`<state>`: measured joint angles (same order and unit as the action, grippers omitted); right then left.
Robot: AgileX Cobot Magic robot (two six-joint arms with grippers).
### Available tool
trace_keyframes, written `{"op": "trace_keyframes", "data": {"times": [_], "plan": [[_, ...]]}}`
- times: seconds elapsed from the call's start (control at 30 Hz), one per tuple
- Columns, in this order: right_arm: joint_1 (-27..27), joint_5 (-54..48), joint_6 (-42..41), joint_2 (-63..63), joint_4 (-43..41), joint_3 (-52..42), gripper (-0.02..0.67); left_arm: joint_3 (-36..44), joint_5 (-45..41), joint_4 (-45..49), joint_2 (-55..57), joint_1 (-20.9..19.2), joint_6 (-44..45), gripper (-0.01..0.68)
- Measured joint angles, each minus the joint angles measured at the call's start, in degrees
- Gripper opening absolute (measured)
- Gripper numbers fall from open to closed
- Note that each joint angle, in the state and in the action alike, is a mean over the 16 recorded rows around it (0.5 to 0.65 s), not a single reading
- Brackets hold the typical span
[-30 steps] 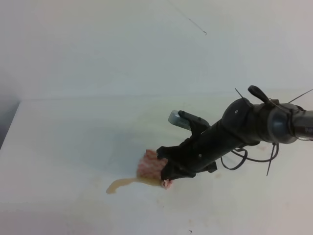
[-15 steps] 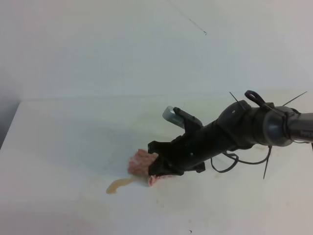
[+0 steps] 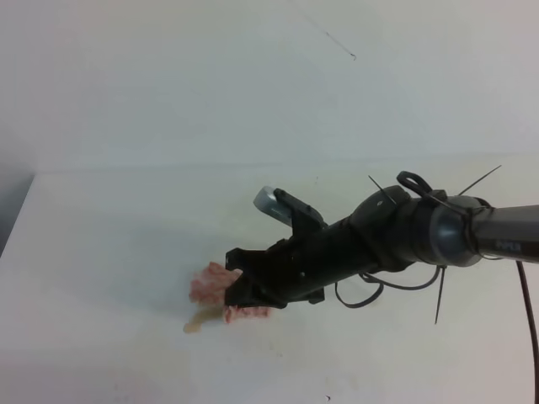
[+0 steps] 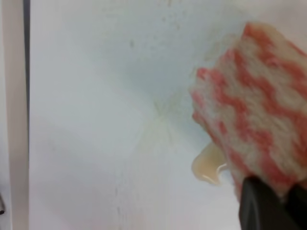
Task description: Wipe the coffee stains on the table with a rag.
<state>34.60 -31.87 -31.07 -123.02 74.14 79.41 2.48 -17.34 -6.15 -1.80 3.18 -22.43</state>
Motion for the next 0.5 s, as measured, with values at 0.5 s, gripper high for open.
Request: {"op": "trace_keyframes", "data": {"times": [0.5], "plan": [[3.83, 1.30, -4.04, -0.08, 4.58, 0.00, 0.000, 0.00, -0.01, 0.00, 0.00, 0.00, 0.00, 0.001]]}}
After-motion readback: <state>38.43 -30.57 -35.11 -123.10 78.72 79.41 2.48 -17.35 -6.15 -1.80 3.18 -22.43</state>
